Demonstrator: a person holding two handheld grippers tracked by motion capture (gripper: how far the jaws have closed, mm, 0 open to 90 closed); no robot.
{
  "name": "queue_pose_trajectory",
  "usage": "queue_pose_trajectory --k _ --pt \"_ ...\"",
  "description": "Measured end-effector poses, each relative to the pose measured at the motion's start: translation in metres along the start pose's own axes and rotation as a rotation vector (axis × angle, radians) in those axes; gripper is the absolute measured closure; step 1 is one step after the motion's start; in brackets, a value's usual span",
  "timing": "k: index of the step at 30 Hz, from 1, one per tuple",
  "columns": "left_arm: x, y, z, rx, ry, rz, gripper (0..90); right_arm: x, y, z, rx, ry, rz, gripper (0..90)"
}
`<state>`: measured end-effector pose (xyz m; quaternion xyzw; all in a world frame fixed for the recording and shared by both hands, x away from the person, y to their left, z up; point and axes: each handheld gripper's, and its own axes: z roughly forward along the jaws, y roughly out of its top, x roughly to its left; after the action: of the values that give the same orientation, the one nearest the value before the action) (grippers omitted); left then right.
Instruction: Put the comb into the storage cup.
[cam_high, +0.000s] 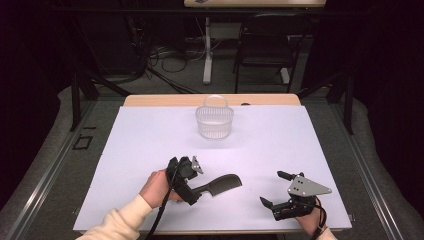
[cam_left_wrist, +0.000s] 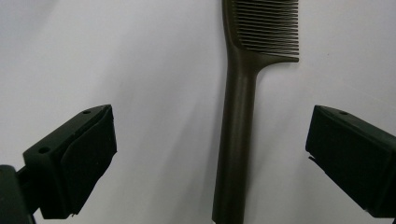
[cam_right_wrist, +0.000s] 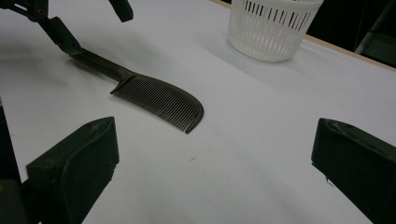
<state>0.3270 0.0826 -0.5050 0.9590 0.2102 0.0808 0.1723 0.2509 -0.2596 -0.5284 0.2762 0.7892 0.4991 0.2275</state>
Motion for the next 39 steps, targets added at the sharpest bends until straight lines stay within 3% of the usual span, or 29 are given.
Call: queue_pose_trajectory --k 9,10,13,14,16,18,19,21,24,29,35,39 --pt "-0.002 0.011 0.011 0.041 -0.005 0.020 0.5 0.000 0.000 0.000 0.002 0.002 0.003 0.3" --pt "-0.002 0.011 0.012 0.045 -0.007 0.023 2.4 0.000 0.000 0.000 0.004 0.002 0.002 0.3" --pt "-0.003 0.014 0.014 0.053 -0.018 0.038 19.5 0.000 0.000 0.000 0.003 0.002 0.002 0.3" --pt "-0.003 0.014 0.015 0.049 -0.022 0.042 19.5 0.000 0.000 0.000 0.004 0.002 0.003 0.3" --pt "-0.005 0.016 0.015 0.055 -0.034 0.047 31.3 0.001 0.000 0.000 0.005 0.001 0.002 0.3" --pt "-0.007 0.018 0.016 0.063 -0.033 0.053 33.7 0.001 0.000 0.000 0.005 0.001 0.001 0.3" --pt "-0.007 0.020 0.018 0.073 -0.043 0.058 41.0 0.000 0.000 0.000 0.006 0.001 0.000 0.3" --pt "-0.007 0.021 0.019 0.078 -0.041 0.056 46.0 0.001 0.000 0.000 0.006 0.001 0.001 0.3" --pt "-0.006 0.025 0.023 0.121 -0.058 0.076 53.0 0.001 0.000 0.000 0.006 0.001 0.000 0.3" --pt "-0.006 0.028 0.026 0.144 -0.090 0.090 60.3 0.001 0.000 -0.001 0.000 0.006 -0.006 0.5" --pt "-0.005 0.031 0.030 0.173 -0.101 0.095 67.3 0.001 0.000 -0.001 -0.002 0.010 -0.007 0.5" --pt "-0.004 0.031 0.033 0.165 -0.111 0.075 70.2 0.001 0.000 -0.001 -0.001 0.014 -0.010 0.5"
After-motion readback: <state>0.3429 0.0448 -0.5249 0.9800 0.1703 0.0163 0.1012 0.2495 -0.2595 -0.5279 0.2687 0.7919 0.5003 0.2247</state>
